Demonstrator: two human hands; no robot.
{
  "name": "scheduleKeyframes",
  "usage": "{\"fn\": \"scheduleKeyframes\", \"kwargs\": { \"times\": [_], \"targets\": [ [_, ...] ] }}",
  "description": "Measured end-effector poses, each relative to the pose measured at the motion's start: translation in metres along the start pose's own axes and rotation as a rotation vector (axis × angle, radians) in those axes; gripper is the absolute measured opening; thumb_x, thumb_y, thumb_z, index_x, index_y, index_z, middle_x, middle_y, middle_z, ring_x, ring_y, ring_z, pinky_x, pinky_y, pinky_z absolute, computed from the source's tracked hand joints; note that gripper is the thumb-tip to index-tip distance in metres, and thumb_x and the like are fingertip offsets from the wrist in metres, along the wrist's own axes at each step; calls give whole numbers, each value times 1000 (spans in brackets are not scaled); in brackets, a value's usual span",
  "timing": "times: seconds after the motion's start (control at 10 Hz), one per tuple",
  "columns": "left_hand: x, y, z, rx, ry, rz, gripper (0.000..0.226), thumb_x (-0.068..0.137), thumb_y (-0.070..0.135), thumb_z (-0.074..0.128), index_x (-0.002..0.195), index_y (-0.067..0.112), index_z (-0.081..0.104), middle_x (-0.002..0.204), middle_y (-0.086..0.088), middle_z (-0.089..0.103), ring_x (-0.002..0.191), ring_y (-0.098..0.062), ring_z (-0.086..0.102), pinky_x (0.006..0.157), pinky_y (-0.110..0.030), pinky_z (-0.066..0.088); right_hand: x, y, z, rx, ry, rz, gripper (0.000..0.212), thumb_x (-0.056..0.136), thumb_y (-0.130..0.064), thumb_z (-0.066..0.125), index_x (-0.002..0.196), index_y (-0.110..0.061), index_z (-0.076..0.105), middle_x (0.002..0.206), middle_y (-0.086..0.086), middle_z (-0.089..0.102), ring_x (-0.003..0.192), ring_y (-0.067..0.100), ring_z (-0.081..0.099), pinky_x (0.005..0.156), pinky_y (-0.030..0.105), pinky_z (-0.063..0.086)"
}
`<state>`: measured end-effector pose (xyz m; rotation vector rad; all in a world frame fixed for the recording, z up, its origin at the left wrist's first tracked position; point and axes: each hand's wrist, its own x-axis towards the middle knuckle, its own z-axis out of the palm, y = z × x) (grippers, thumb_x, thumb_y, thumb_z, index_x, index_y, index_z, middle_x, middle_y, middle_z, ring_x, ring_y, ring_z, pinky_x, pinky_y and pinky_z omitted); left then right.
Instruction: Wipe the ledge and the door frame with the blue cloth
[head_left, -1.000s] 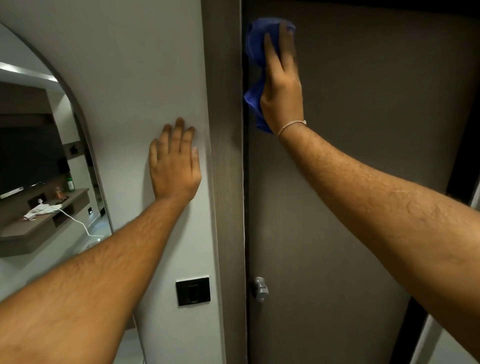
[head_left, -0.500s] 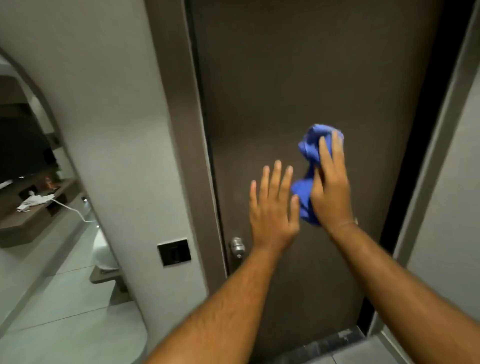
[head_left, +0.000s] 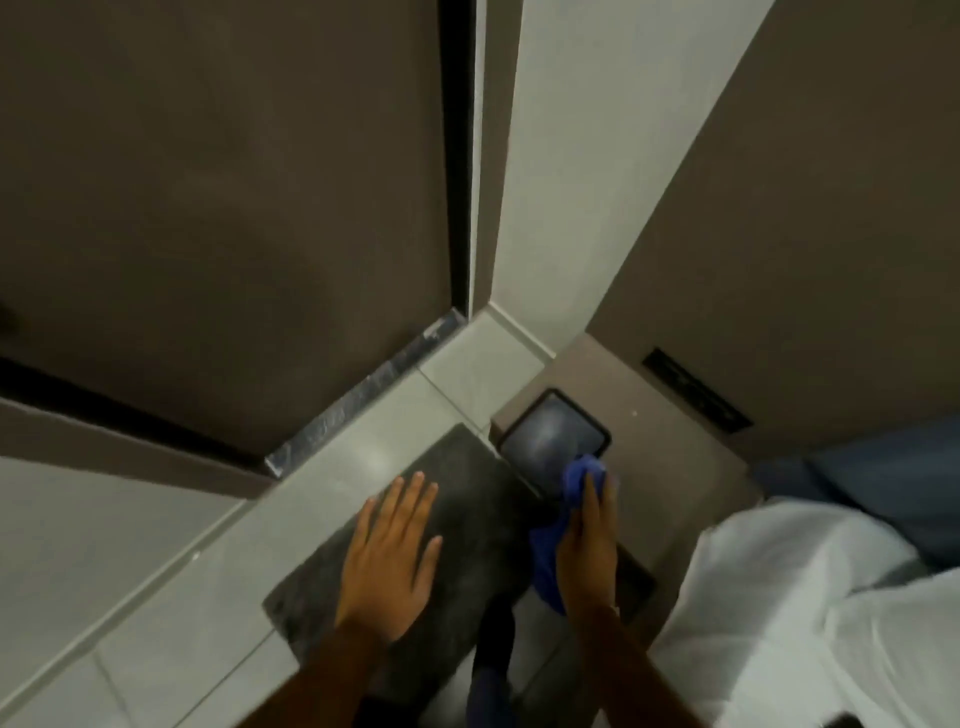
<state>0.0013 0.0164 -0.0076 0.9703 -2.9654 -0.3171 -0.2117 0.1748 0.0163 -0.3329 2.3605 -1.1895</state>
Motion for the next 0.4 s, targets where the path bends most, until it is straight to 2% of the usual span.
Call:
{"fn": "scheduleKeyframes", "kwargs": {
  "times": [0.1, 0.2, 0.3, 0.4],
  "targets": [
    [-13, 8, 35, 1, -74, 2, 71, 114, 51, 29, 176, 27, 6, 184, 4, 2, 170, -21, 10, 137, -42, -7, 32, 27, 5, 40, 23, 7, 64, 109, 12, 39, 163, -20, 32, 167, -30, 28, 151, -6, 38, 126, 17, 34],
    [-18, 11, 62, -23, -94, -40, 70, 115, 50, 29, 177, 25, 9, 185, 1, 9, 171, -20, 8, 137, -45, -1, 101, 45, 27, -86, 16, 59, 59, 114, -5, 41, 169, -14, 21, 179, 0, 10, 164, 17, 12, 136, 36, 11],
    [-18, 11, 73, -54, -112, -59, 69, 115, 49, 29, 177, 25, 10, 185, 2, 10, 171, -19, 6, 138, -45, -3, 140, 52, 43, -253, -46, 121, 64, 115, -28, 44, 170, -13, 15, 179, 10, 3, 166, 33, 6, 136, 49, 7],
    [-11, 6, 84, -39, -109, -68, 69, 115, 49, 28, 177, 25, 9, 185, 1, 9, 171, -20, 6, 137, -49, 2, 158, 69, 62, -468, -143, 89, 72, 114, -40, 43, 170, -9, 9, 179, 12, 0, 166, 32, 4, 136, 49, 7]
  ]
}}
